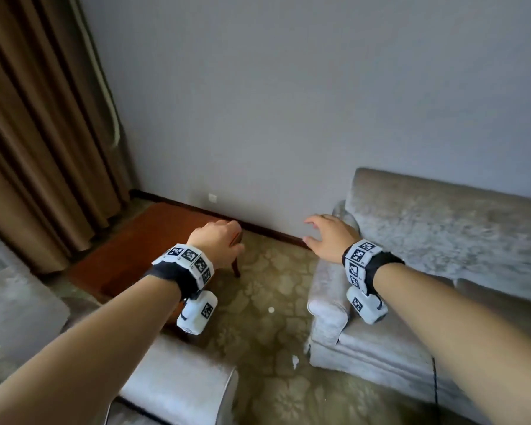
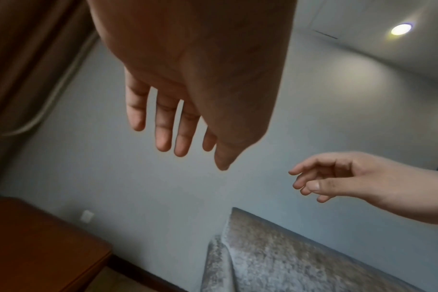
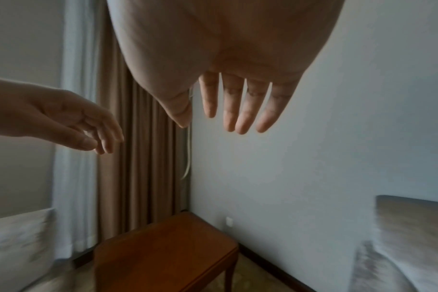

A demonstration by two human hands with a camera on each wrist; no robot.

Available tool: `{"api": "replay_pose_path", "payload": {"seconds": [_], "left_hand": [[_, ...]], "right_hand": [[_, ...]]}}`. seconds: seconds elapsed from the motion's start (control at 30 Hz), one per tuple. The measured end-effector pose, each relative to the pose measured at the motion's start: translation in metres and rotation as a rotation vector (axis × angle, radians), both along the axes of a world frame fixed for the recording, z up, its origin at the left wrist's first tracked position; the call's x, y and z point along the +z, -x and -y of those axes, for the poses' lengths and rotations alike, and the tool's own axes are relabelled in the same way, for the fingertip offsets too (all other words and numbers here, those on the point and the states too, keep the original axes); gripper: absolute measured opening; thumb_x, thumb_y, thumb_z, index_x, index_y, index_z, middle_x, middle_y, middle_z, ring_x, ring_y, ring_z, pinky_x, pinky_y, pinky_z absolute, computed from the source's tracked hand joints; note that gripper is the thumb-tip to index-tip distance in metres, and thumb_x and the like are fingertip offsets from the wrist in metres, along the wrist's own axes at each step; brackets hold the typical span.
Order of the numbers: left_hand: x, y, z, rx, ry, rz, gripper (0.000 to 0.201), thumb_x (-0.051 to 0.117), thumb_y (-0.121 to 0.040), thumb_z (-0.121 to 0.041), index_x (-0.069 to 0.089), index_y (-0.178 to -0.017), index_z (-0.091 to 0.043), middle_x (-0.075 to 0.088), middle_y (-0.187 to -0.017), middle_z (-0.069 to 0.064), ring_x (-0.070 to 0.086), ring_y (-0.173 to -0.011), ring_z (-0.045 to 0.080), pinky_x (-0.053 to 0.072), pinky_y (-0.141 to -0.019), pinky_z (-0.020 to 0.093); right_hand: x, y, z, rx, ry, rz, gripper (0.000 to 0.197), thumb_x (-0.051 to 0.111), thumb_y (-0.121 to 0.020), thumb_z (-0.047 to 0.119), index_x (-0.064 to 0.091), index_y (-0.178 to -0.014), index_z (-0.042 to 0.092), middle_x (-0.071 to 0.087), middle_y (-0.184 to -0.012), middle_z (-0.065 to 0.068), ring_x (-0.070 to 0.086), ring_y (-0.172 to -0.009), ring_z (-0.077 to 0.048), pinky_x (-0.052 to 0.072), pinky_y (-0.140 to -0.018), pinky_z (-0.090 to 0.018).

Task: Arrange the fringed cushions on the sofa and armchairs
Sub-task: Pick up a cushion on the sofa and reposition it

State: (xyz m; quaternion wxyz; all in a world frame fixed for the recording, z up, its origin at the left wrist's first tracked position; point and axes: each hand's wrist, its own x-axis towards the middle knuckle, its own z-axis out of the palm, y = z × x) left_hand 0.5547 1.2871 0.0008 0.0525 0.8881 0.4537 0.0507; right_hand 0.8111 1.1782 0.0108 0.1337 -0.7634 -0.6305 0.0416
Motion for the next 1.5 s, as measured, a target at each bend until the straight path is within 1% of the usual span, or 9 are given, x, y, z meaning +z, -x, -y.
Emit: {"api": "replay_pose_path", "payload": {"seconds": [0.1, 0.23, 0.5, 0.7, 0.87, 1.13, 1.23, 1.33, 1.5], "left_hand": [[0.015, -0.074, -0.015, -0.117, -0.012, -0.004, 0.044, 0.055, -0.088, -0.047, 0.05, -0.127, -0.027, 0.06, -0.12, 0.0, 0.058, -0.108, 0.024, 0.049, -0.09, 0.04], [0.019, -0.179, -0.033, -0.268, -0.044, -0.018, 0.044, 0.053, -0.089, -0.05, 0.047, -0.128, -0.03, 0.059, -0.12, -0.002, 0.057, -0.108, 0.021, 0.05, -0.089, 0.041], [0.022, -0.406, -0.035, -0.649, -0.109, -0.054, 0.047, 0.051, -0.09, -0.051, 0.047, -0.13, -0.028, 0.06, -0.121, 0.001, 0.057, -0.109, 0.025, 0.048, -0.089, 0.042], [0.005, -0.557, 0.041, -0.945, -0.091, -0.06, 0.047, 0.053, -0.09, -0.05, 0.047, -0.131, -0.028, 0.052, -0.127, 0.003, 0.054, -0.112, 0.028, 0.049, -0.087, 0.044], [-0.013, -0.666, 0.126, -1.138, -0.062, -0.065, 0.046, 0.053, -0.091, -0.048, 0.045, -0.132, -0.028, 0.051, -0.127, 0.004, 0.055, -0.108, 0.027, 0.051, -0.082, 0.042], [-0.03, -0.804, 0.232, -1.241, 0.064, -0.052, 0.047, 0.054, -0.091, -0.048, 0.045, -0.133, -0.028, 0.052, -0.127, 0.004, 0.056, -0.111, 0.027, 0.052, -0.087, 0.044], [-0.041, -0.841, 0.254, -1.25, 0.089, -0.049, 0.047, 0.054, -0.09, -0.048, 0.045, -0.131, -0.027, 0.054, -0.122, 0.004, 0.057, -0.107, 0.027, 0.053, -0.085, 0.044], [-0.059, -0.874, 0.271, -1.24, 0.135, -0.075, 0.049, 0.055, -0.09, -0.047, 0.041, -0.132, -0.027, 0.055, -0.118, 0.005, 0.058, -0.103, 0.028, 0.053, -0.081, 0.043], [-0.09, -0.956, 0.291, -1.273, 0.157, -0.112, 0.054, 0.054, -0.089, -0.048, 0.039, -0.136, -0.025, 0.057, -0.124, 0.004, 0.059, -0.107, 0.027, 0.053, -0.08, 0.041]], "right_hand": [[0.005, -0.06, 0.021, -0.101, 0.015, -0.015, 0.044, 0.056, -0.09, 0.04, 0.051, -0.132, 0.027, 0.058, -0.13, 0.003, 0.052, -0.121, -0.021, 0.044, -0.098, -0.039], [0.002, -0.138, 0.038, -0.262, 0.042, -0.018, 0.045, 0.054, -0.09, 0.042, 0.049, -0.133, 0.029, 0.057, -0.129, 0.001, 0.054, -0.116, -0.022, 0.049, -0.088, -0.038], [0.005, -0.281, 0.096, -0.605, 0.045, -0.017, 0.046, 0.054, -0.091, 0.048, 0.048, -0.133, 0.029, 0.058, -0.128, 0.001, 0.056, -0.113, -0.022, 0.051, -0.09, -0.042], [-0.014, -0.352, 0.2, -0.874, 0.129, -0.101, 0.052, 0.053, -0.092, 0.048, 0.045, -0.137, 0.023, 0.053, -0.137, -0.002, 0.053, -0.12, -0.023, 0.048, -0.094, -0.04], [-0.028, -0.417, 0.306, -1.133, 0.105, -0.147, 0.05, 0.055, -0.092, 0.047, 0.044, -0.137, 0.028, 0.054, -0.134, -0.001, 0.056, -0.115, -0.024, 0.049, -0.09, -0.039], [-0.03, -0.529, 0.424, -1.309, 0.168, -0.19, 0.048, 0.052, -0.093, 0.048, 0.041, -0.135, 0.03, 0.053, -0.131, 0.001, 0.059, -0.105, -0.02, 0.051, -0.089, -0.042], [-0.037, -0.567, 0.442, -1.328, 0.155, -0.206, 0.047, 0.053, -0.093, 0.046, 0.042, -0.135, 0.028, 0.054, -0.13, 0.001, 0.059, -0.1, -0.019, 0.052, -0.088, -0.041], [-0.053, -0.605, 0.45, -1.339, 0.16, -0.249, 0.047, 0.053, -0.093, 0.045, 0.042, -0.136, 0.027, 0.054, -0.132, 0.0, 0.059, -0.106, -0.02, 0.051, -0.089, -0.039], [-0.081, -0.678, 0.458, -1.349, 0.201, -0.247, 0.046, 0.053, -0.093, 0.045, 0.043, -0.135, 0.029, 0.055, -0.131, 0.001, 0.059, -0.109, -0.021, 0.051, -0.09, -0.04]]}}
